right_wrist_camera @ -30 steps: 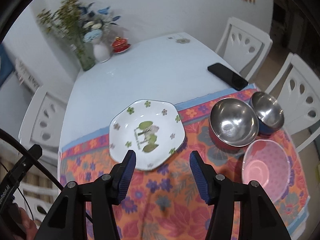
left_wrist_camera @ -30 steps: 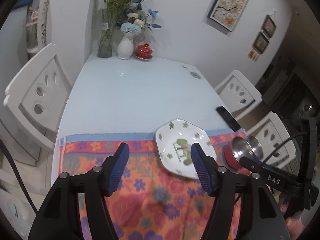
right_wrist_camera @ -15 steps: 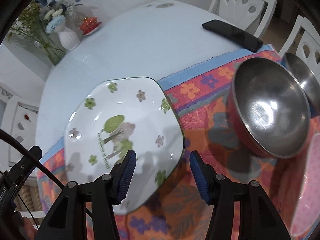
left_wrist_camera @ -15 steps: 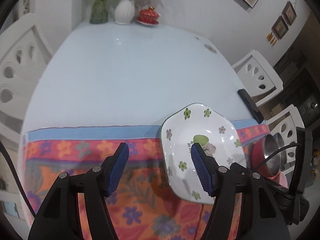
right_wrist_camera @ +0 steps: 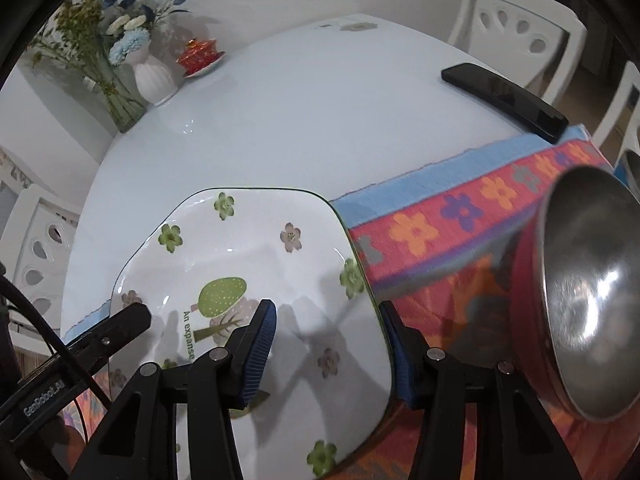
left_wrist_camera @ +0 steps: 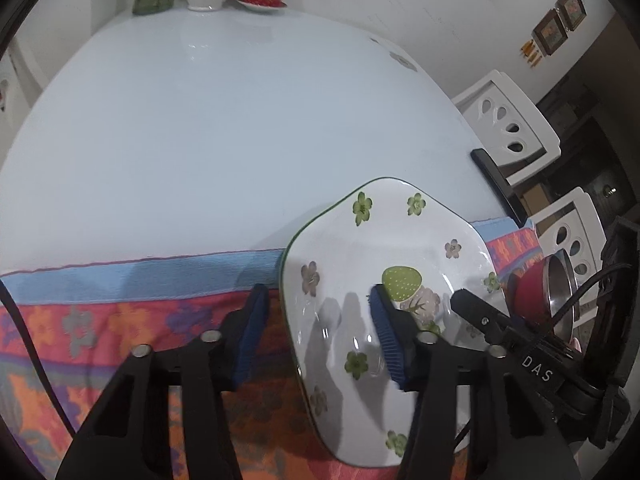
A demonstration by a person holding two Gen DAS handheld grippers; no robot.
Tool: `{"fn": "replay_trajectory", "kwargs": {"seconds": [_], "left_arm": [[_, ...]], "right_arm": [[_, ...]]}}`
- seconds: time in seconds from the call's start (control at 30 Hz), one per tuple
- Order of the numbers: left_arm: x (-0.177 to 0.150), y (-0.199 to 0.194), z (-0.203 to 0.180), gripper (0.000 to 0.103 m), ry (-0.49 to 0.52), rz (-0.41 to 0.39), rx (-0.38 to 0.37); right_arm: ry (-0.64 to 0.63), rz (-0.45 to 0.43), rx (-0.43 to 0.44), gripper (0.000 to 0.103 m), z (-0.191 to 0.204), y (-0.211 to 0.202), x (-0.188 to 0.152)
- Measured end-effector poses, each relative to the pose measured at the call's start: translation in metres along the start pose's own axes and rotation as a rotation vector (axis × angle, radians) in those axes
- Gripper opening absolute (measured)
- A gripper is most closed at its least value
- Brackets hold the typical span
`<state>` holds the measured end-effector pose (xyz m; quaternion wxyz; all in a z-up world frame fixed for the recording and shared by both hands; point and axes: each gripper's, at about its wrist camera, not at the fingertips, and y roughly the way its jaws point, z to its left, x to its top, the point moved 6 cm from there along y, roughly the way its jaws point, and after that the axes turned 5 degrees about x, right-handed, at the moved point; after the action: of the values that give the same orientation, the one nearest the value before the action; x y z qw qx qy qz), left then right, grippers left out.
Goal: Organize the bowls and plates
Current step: 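Lift the small hexagonal plate with both grippers and carry it toward the plate stack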
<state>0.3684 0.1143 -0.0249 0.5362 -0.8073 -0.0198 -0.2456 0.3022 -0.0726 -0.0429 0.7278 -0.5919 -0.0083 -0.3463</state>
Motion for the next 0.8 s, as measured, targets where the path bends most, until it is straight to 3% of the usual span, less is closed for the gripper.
{"fn": "replay_trajectory", "kwargs": {"seconds": [0.1, 0.2, 0.33, 0.8], "left_arm": [[-0.002, 0.006, 0.002, 0.03, -0.017, 0.023, -0.04], [-0.004, 0.008, 0.001, 0.03, 0.0, 0.022, -0.049], [-0.005, 0.006, -0.003, 0.03, 0.055, 0.004, -0.005], [-0.037, -0.044, 0.0, 0.03, 0.023, -0.013, 0.025]], "right_arm": [[-0.025, -0.011, 0.033, 0.042, 0.0, 0.001, -0.001], [-0.048, -0.008, 0.066, 0.041, -0.001, 0.0, -0.002], [-0.073, 0.004, 0.089, 0.041, 0.002, -0.003, -0.004], [-0.16, 0.037, 0.139, 0.041, 0.026, -0.048, -0.038]]}}
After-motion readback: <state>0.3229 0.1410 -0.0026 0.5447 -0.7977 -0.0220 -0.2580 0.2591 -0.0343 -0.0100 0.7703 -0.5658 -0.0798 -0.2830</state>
